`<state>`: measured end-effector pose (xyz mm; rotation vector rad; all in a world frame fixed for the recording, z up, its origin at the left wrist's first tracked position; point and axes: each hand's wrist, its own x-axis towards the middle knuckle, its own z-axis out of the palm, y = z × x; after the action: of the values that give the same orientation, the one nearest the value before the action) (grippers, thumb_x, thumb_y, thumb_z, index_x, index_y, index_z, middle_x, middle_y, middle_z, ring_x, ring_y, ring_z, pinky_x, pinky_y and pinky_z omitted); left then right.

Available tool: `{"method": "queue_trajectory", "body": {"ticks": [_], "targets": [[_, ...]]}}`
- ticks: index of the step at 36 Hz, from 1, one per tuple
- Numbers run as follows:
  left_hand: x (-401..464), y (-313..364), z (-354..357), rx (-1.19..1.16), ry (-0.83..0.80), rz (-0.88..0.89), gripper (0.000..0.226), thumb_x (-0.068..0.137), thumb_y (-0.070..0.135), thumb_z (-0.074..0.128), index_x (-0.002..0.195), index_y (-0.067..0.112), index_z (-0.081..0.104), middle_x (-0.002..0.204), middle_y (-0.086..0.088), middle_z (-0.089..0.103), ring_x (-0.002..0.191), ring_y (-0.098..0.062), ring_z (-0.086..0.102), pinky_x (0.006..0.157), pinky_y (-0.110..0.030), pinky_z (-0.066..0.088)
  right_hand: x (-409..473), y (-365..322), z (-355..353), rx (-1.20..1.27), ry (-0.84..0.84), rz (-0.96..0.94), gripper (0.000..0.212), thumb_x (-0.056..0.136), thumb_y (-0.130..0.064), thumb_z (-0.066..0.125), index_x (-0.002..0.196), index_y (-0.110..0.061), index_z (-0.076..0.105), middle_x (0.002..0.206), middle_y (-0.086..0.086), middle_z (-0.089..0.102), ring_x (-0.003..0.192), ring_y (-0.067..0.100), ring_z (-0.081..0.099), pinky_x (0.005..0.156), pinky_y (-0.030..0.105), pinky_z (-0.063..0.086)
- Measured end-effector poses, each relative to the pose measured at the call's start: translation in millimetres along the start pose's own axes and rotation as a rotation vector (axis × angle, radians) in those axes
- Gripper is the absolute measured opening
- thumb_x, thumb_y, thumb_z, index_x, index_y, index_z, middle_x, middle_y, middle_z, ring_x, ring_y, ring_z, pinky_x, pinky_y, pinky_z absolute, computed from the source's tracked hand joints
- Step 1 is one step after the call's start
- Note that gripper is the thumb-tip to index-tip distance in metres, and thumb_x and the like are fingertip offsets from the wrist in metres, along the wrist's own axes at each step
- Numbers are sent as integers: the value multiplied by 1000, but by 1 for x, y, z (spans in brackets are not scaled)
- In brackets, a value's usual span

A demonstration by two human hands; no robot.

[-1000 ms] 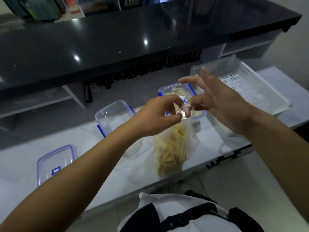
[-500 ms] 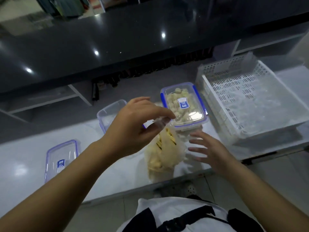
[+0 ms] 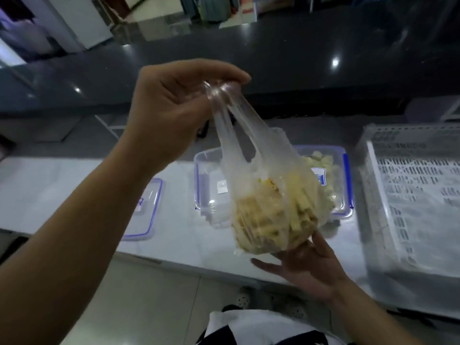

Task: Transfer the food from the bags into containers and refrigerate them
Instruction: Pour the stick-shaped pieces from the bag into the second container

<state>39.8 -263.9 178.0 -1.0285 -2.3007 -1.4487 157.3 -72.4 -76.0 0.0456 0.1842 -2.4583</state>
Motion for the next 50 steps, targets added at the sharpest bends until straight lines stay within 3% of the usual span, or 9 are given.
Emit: {"method": "queue_trajectory", "body": {"ticks": [6,11,16,25,29,32,36,42,50], "targets": [[-6,0,-20,40,-119,-159,19,89,16,69,108,17,67,96,14,76,91,-10,72,87,-27,55,20,-23,9,-70,169,-93,101,46,-28,102,138,-15,60,148,17,51,136,42,46,112,67,26],[-7,-1,-44,106,-255,-235,18,88,26,70,105,27,72,100,15,76,96,-8,73,89,-21,54,20,-37,9,-98,134,-79,80,48,-27,101,115,1,69,137,21,60,119,43,62,89,65,52],[2,-5,-62,173,-343,-248,21,82,54,71,99,42,75,95,22,76,87,-1,73,80,-11,53,20,-38,15,-206,141,-129,73,53,-36,98,119,-17,74,128,17,67,115,38,66,84,57,56],[19,-72,-86,175,-511,-183,22,76,39,72,96,29,73,89,23,76,81,1,72,77,-9,52,31,-24,7,-278,378,-261,74,48,-36,99,116,-19,76,125,13,69,109,31,70,82,48,59],[21,-117,-88,91,-531,-194,25,72,40,74,94,29,75,92,15,77,82,-3,74,81,-15,55,35,-13,11,-282,575,-321,30,79,-30,67,106,-24,80,114,9,73,99,28,72,74,44,61],[21,-158,-88,33,-542,-210,22,70,36,76,91,33,78,90,10,78,84,-10,75,83,-25,59,39,-4,16,-316,689,-382,29,80,-28,60,101,-26,81,112,8,75,97,26,73,76,45,61],[10,-208,-79,-43,-544,-253,17,76,26,76,91,32,75,86,19,77,83,-1,73,83,-15,55,45,6,24,-397,808,-407,23,77,-27,63,91,-23,82,89,5,76,78,20,71,70,43,61],[-13,-268,-62,-99,-564,-312,23,87,13,75,93,35,76,93,14,77,90,-8,74,84,-19,57,55,29,24,-427,1007,-458,38,71,-22,68,108,-13,72,87,7,72,75,23,63,76,41,49],[-17,-305,-59,-183,-570,-306,23,90,16,71,91,39,75,89,16,76,86,-5,73,73,-14,56,74,67,31,-452,1107,-557,57,74,-26,69,130,-18,62,109,11,68,85,26,66,77,42,53]]}}
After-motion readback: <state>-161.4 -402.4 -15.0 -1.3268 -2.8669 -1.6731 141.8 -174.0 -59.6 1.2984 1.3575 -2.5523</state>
